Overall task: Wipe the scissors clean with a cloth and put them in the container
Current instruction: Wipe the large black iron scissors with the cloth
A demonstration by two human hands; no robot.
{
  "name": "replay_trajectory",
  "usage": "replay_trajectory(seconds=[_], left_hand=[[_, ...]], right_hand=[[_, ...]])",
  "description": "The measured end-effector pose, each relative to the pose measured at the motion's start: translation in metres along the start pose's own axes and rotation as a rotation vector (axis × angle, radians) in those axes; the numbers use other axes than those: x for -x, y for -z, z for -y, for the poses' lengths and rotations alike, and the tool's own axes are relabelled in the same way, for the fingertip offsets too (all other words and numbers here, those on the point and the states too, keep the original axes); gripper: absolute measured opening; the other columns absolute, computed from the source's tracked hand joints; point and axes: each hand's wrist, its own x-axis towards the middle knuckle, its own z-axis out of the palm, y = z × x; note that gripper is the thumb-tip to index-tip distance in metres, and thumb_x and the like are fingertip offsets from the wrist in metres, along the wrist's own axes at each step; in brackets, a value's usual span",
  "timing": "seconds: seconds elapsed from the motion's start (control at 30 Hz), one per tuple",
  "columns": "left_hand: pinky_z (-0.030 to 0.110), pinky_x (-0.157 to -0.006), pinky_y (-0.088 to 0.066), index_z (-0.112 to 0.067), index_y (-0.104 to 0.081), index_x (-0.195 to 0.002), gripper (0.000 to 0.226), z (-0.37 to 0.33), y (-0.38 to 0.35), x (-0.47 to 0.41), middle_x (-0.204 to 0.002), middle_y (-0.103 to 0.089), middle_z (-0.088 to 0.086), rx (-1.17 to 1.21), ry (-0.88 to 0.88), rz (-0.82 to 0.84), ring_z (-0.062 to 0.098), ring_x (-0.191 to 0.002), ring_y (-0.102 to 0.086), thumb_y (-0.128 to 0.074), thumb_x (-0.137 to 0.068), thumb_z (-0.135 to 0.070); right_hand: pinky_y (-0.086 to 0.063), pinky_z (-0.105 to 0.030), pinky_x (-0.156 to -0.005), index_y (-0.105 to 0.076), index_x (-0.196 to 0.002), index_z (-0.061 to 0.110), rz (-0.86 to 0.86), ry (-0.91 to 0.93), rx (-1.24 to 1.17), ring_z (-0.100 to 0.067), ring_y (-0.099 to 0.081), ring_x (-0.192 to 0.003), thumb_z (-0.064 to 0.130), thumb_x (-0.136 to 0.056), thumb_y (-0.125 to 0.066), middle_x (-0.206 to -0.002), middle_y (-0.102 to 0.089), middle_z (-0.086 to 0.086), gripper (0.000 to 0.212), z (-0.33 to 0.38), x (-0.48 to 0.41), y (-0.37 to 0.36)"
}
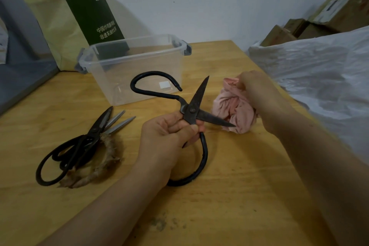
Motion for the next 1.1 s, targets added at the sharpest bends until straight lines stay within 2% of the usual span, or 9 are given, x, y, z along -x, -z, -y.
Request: replay_trajectory(seconds=[0.1,0.23,0.3,0.47,0.57,0.63,0.7,0.83,1.1], left_hand=[[0.017,-0.068,-0.056,-0.003,-0.067,-0.106,0.027,0.0,0.0,0.0,-0.085,-0.074,0.013,-0.009,-0.005,0.003,0.014,-0.08,-0.071,-0.059,-0.083,0.009],[0.016,-0.066,-0.055,-0.002,-0.067,-0.105,0.026,0.001,-0.002,0.001,-0.085,-0.073,0.016,-0.003,-0.024,0.001,0.012,-0.077,-0.071,-0.059,-0.083,0.009],[0.017,-0.066,-0.055,-0.004,-0.069,-0.099,0.024,0.0,-0.002,0.001,-0.085,-0.072,0.02,0.005,-0.032,-0.011,0.012,-0.076,-0.071,-0.06,-0.082,0.01],[0.018,-0.065,-0.056,-0.008,-0.069,-0.098,0.026,0.002,-0.001,-0.001,-0.082,-0.073,0.014,0.03,-0.025,-0.01,0.013,-0.075,-0.071,-0.059,-0.082,0.012],[0.017,-0.065,-0.055,-0.006,-0.069,-0.098,0.025,0.001,-0.002,0.0,-0.079,-0.073,0.014,0.001,-0.05,0.011,0.011,-0.073,-0.071,-0.059,-0.082,0.011],[0.017,-0.065,-0.055,-0.007,-0.069,-0.096,0.025,0.001,-0.003,0.001,-0.082,-0.073,0.015,0.003,-0.056,0.01,0.011,-0.073,-0.071,-0.06,-0.082,0.012],[0.017,-0.065,-0.055,-0.009,-0.069,-0.093,0.026,0.0,-0.003,0.001,-0.083,-0.073,0.015,0.003,-0.071,0.011,0.012,-0.074,-0.071,-0.059,-0.082,0.012],[0.016,-0.064,-0.053,-0.013,-0.07,-0.09,0.03,-0.001,-0.005,0.002,-0.077,-0.074,0.006,-0.036,-0.122,0.03,0.009,-0.072,-0.071,-0.059,-0.082,0.013],[0.015,-0.062,-0.052,-0.005,-0.068,-0.097,0.028,0.0,-0.005,0.002,-0.08,-0.074,0.008,-0.007,-0.105,0.029,0.009,-0.073,-0.07,-0.059,-0.08,0.015]], right_hand=[[-0.047,-0.029,-0.065,-0.053,-0.1,0.024,-0.003,0.114,0.048,-0.009,-0.055,-0.08,0.02,-0.089,-0.054,-0.09,-0.054,0.009,0.011,-0.001,0.007,0.001],[-0.048,-0.024,-0.073,-0.059,-0.095,0.026,-0.157,0.584,0.305,-0.008,-0.057,-0.088,0.016,-0.083,-0.069,-0.093,-0.061,0.01,0.019,0.002,0.023,-0.004],[-0.046,-0.024,-0.073,-0.064,-0.093,0.024,-0.112,0.691,0.324,-0.011,-0.057,-0.09,0.019,-0.079,-0.071,-0.096,-0.062,0.006,0.016,0.003,0.028,-0.011],[-0.049,-0.015,-0.068,-0.074,-0.093,0.028,0.145,0.53,0.138,-0.001,-0.055,-0.086,0.021,-0.081,-0.068,-0.1,-0.055,0.009,0.015,0.002,0.035,-0.022],[-0.054,-0.024,-0.075,-0.073,-0.098,0.029,0.099,0.488,0.055,-0.005,-0.062,-0.086,0.018,-0.079,-0.075,-0.096,-0.061,0.006,0.022,0.002,0.032,-0.019],[-0.056,-0.026,-0.069,-0.07,-0.104,0.033,0.106,0.478,0.051,-0.003,-0.063,-0.08,0.021,-0.074,-0.079,-0.091,-0.061,0.008,0.034,0.001,0.033,-0.021],[-0.053,-0.023,-0.065,-0.072,-0.095,0.035,0.074,0.513,0.136,-0.001,-0.058,-0.08,0.031,-0.071,-0.079,-0.088,-0.058,0.01,0.026,0.0,0.035,-0.026],[-0.051,-0.03,-0.074,-0.075,-0.078,0.027,0.01,0.572,0.142,-0.007,-0.057,-0.087,0.038,-0.071,-0.077,-0.085,-0.055,0.008,0.013,0.0,0.035,-0.034],[-0.042,-0.019,-0.068,-0.068,-0.079,0.021,-0.188,0.661,0.276,-0.004,-0.052,-0.078,0.035,-0.082,-0.071,-0.086,-0.051,0.011,0.015,0.002,0.021,-0.032]])
